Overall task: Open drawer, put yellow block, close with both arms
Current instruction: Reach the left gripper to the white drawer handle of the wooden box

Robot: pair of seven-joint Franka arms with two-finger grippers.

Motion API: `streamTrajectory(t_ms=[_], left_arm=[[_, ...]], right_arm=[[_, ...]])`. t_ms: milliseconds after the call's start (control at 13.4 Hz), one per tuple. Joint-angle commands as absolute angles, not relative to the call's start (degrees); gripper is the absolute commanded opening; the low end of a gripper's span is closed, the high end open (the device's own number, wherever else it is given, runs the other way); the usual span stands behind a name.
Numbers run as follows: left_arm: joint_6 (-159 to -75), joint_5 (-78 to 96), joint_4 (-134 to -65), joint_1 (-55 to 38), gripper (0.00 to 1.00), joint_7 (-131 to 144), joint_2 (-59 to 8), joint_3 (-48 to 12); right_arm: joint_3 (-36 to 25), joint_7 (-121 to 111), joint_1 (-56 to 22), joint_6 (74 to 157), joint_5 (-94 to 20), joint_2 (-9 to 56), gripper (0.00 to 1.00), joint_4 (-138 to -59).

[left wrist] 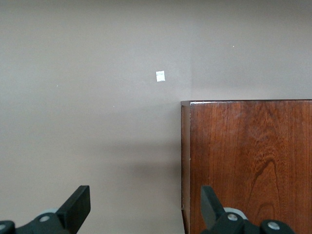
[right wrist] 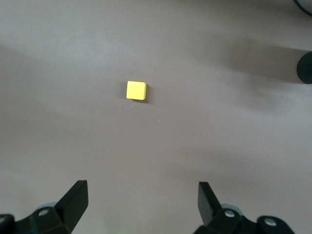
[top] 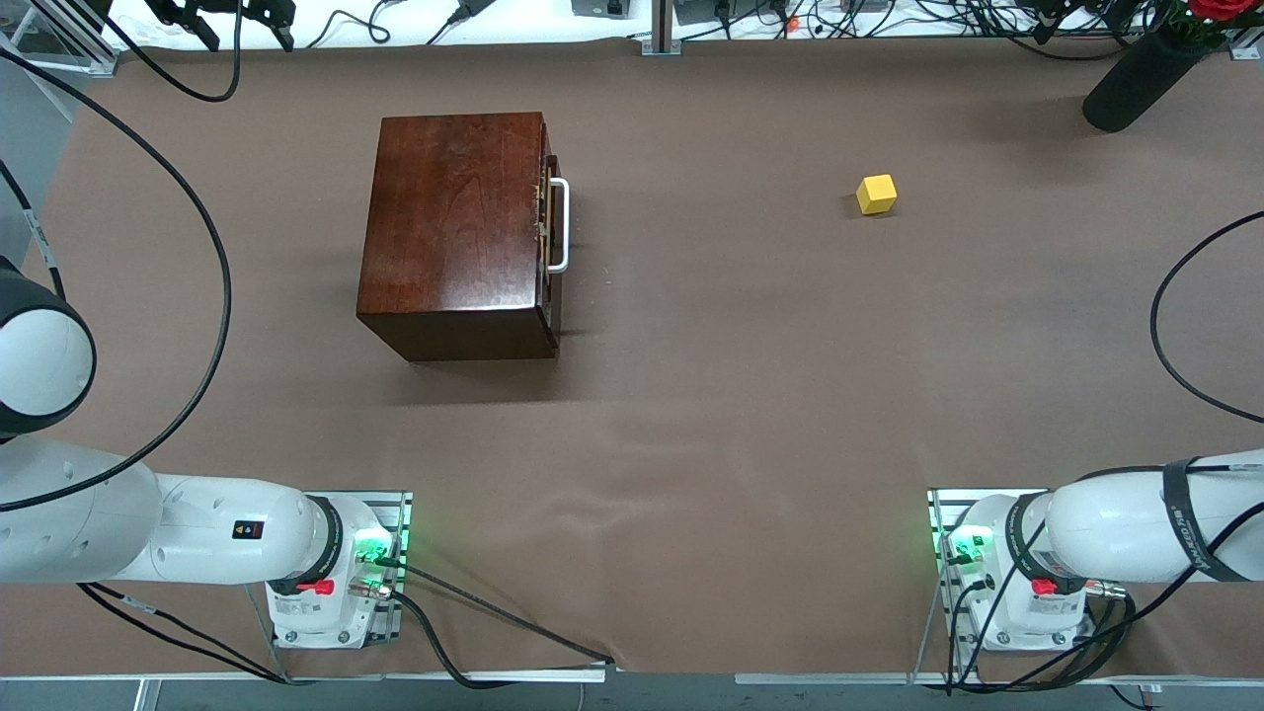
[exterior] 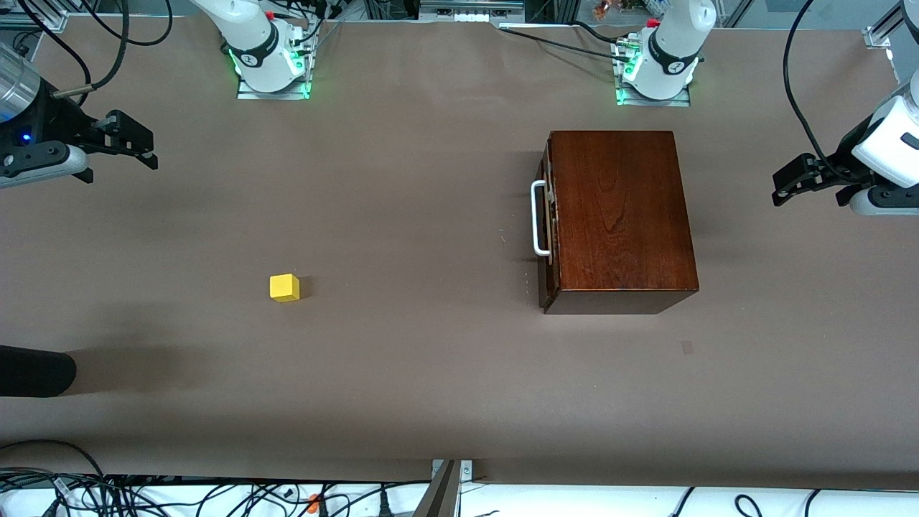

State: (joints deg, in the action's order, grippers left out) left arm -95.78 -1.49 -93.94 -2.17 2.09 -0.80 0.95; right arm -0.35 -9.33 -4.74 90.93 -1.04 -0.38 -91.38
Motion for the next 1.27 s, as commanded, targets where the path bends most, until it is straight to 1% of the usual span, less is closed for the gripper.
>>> streamTrajectory(t_ms=[0,448,597,1045,1120,1195], left_arm=[[-94.5,-0.8,-93.3,-1.8,1.00,0.6,-0.9,0.6],[-94.0,-0.5,-93.3,-1.8,1.00,0.3,-1.5,0.6],[-90.0,-0.4,-93.0,-2.0,1.00,0.3,-1.8,0.6],[-88.3,-0.4,-91.9,-2.8,1.00,0.3,-3.0,0.6],[-88.3,0.0,-91.9,-2.9,1.00,-0.7,-3.1,0.4],[-88.3,0.0,-91.9,-3.1,1.00,-1.5,-3.4,-1.1]], right_arm=[[0.1,-9.9,-4.4,90.7,-1.1,0.2,1.00,-90.1],[0.1,-9.9,-4.4,90.7,-1.1,0.2,1.00,-90.1],[0.1,-9.9,-4.4,90.8,-1.1,0.2,1.00,-90.1],[0.1,-9.9,-4.4,91.2,-1.1,0.3,1.00,-90.1],[0.1,-9.9,-4.4,91.3,-1.1,0.3,1.00,-90.1],[0.1,-9.9,-4.4,91.2,-1.1,0.3,1.00,-90.1]])
